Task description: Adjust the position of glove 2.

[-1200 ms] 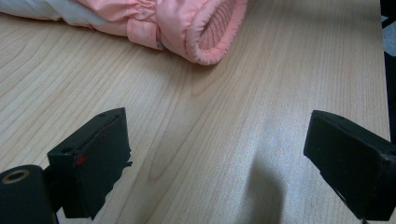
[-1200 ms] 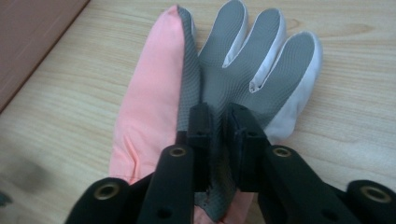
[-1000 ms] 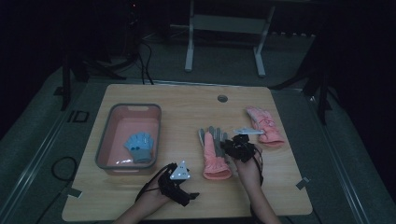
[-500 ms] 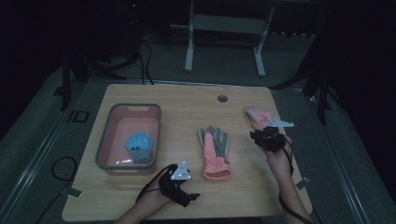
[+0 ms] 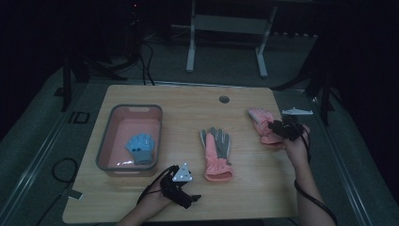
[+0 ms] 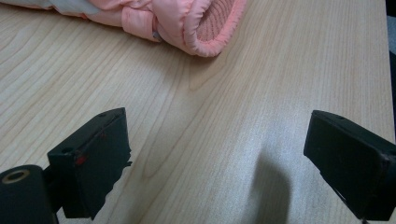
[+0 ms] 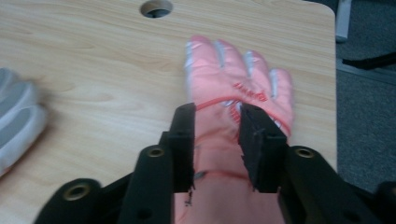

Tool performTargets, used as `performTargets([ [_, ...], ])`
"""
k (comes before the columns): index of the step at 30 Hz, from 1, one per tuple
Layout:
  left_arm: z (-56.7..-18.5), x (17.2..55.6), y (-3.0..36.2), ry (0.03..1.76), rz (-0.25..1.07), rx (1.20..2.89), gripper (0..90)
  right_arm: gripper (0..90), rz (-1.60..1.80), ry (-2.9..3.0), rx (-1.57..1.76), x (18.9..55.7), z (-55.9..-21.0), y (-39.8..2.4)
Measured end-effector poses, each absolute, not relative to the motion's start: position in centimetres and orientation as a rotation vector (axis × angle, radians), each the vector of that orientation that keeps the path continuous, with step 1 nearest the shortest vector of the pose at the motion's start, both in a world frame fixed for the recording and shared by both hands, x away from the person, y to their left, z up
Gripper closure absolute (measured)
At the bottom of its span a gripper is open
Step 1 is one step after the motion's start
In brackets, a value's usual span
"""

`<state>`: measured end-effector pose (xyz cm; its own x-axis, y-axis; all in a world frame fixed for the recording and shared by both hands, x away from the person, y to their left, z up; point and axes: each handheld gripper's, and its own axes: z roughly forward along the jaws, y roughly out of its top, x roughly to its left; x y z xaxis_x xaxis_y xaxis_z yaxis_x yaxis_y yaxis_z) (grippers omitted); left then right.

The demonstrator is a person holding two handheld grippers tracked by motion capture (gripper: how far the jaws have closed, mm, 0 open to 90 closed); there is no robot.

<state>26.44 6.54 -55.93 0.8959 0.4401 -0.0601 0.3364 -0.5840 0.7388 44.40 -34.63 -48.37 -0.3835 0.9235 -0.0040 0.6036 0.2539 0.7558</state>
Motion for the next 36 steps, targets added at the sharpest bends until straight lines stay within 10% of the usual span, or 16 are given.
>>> performTargets([
  [16, -55.7, 26.1, 6.4, 0.541, 0.159, 2.238, 7.3, 56.8, 0.895, 2.119, 1.487, 48.6, -50.9, -35.4],
  [36, -55.8, 26.2, 6.4, 0.548, 0.154, 2.239, 7.3, 87.4, 0.893, 2.151, 1.538, 48.9, -51.9, -35.0],
])
